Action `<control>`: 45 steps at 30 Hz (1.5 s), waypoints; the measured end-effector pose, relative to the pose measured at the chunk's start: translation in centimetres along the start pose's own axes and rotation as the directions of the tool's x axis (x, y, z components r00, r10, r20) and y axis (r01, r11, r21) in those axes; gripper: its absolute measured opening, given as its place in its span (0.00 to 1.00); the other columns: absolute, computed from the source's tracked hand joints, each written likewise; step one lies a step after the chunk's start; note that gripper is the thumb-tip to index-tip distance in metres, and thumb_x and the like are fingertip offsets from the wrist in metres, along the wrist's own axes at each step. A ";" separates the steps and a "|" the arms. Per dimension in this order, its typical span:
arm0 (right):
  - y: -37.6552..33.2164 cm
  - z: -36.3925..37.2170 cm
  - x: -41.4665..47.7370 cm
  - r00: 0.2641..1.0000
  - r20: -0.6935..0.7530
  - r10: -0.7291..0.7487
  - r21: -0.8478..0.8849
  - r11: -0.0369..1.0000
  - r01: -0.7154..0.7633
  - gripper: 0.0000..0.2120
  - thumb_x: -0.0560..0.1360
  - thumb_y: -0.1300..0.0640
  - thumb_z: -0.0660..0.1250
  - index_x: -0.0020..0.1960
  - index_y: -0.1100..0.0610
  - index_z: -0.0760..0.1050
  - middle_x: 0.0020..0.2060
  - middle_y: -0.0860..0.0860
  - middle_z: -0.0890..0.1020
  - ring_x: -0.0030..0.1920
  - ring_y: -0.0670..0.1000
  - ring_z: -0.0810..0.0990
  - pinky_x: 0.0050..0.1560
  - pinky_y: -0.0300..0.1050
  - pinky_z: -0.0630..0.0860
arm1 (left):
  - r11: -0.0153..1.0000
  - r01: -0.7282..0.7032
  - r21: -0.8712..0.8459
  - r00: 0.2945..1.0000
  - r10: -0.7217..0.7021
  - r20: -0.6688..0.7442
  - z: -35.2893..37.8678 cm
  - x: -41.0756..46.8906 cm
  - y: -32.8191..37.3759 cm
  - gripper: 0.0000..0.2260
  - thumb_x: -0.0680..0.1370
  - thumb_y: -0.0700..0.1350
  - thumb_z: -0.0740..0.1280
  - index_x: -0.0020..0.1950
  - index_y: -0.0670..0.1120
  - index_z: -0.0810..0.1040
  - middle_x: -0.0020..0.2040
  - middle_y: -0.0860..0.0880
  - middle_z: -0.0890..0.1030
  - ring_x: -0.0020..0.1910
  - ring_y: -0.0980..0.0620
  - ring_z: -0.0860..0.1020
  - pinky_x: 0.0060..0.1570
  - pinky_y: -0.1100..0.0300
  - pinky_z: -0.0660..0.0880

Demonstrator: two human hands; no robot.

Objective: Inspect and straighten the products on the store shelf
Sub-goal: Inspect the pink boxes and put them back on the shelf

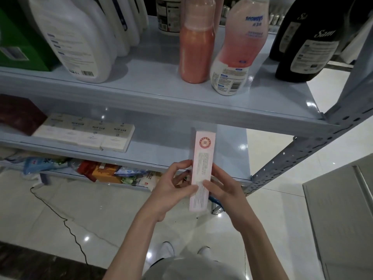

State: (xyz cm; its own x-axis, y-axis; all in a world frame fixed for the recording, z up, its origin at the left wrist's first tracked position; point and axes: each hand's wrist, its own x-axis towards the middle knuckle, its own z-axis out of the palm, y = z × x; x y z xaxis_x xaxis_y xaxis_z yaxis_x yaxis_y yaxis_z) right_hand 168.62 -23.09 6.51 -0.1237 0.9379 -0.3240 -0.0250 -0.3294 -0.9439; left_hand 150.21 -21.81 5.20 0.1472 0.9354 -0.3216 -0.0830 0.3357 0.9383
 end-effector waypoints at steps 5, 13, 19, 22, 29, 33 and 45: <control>0.5 -0.3 -0.1 1.000 0.017 -0.006 0.004 1.000 0.006 0.26 0.82 0.63 0.66 0.75 0.44 0.71 0.66 0.42 0.81 0.67 0.48 0.80 0.65 0.65 0.78 | 1.000 -0.023 0.020 1.000 0.023 0.016 0.0 0.2 -0.2 0.23 0.73 0.33 0.77 0.63 0.51 0.77 0.71 0.62 0.75 0.68 0.61 0.75 0.66 0.55 0.77; 0.9 0.2 0.1 1.000 -0.013 -0.028 -0.059 0.998 0.027 0.27 0.78 0.67 0.71 0.72 0.45 0.76 0.63 0.42 0.83 0.67 0.42 0.78 0.64 0.50 0.80 | 0.997 0.051 0.049 0.998 -0.052 0.017 -0.3 0.3 -0.6 0.20 0.75 0.30 0.72 0.60 0.46 0.71 0.69 0.53 0.78 0.67 0.56 0.77 0.52 0.63 0.80; 0.4 0.1 -0.2 0.998 -0.018 -0.056 -0.053 0.997 0.055 0.17 0.80 0.61 0.70 0.67 0.46 0.78 0.62 0.39 0.83 0.65 0.41 0.79 0.62 0.46 0.79 | 1.000 0.017 -0.013 0.999 -0.018 -0.050 -0.4 0.0 0.4 0.16 0.79 0.39 0.71 0.65 0.48 0.75 0.61 0.55 0.83 0.58 0.59 0.82 0.50 0.64 0.80; 0.1 0.3 -0.6 0.998 0.012 -0.066 -0.060 0.996 0.067 0.17 0.80 0.52 0.67 0.68 0.43 0.78 0.63 0.38 0.82 0.65 0.38 0.78 0.59 0.40 0.75 | 1.000 0.012 -0.002 0.989 -0.012 -0.148 0.0 0.1 0.9 0.10 0.80 0.48 0.69 0.60 0.47 0.76 0.53 0.51 0.85 0.53 0.56 0.84 0.45 0.65 0.79; 0.9 0.9 -0.3 0.998 -0.025 -0.062 -0.021 0.998 0.062 0.20 0.82 0.40 0.64 0.74 0.33 0.71 0.72 0.40 0.75 0.70 0.44 0.76 0.70 0.57 0.76 | 0.998 -0.002 -0.055 0.999 0.000 -0.038 0.8 0.1 0.6 0.16 0.80 0.58 0.62 0.67 0.59 0.79 0.64 0.55 0.82 0.66 0.50 0.78 0.64 0.48 0.75; 1.1 1.0 0.2 0.999 -0.040 -0.014 -0.052 0.999 0.012 0.19 0.83 0.38 0.58 0.73 0.27 0.67 0.72 0.40 0.73 0.70 0.45 0.76 0.69 0.58 0.77 | 1.000 0.027 -0.014 0.999 -0.026 0.039 1.1 0.1 1.0 0.20 0.79 0.63 0.63 0.71 0.68 0.73 0.70 0.61 0.77 0.70 0.55 0.74 0.69 0.46 0.72; 1.2 1.2 0.9 0.991 -0.089 0.104 -0.031 0.994 -0.107 0.18 0.80 0.29 0.56 0.69 0.25 0.70 0.70 0.44 0.75 0.70 0.49 0.75 0.70 0.64 0.74 | 0.999 0.052 -0.002 0.997 -0.052 0.049 1.6 -0.3 1.5 0.20 0.80 0.64 0.61 0.73 0.71 0.67 0.70 0.67 0.73 0.67 0.65 0.72 0.56 0.63 0.72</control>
State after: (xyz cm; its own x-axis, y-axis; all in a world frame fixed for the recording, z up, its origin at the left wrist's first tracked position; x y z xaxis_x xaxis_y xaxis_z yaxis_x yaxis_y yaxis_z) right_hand 167.25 -22.73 5.20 -0.0368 0.9045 -0.4249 0.0194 -0.4244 -0.9052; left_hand 151.61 -21.72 6.91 0.1994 0.9100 -0.3636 -0.0770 0.3844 0.9199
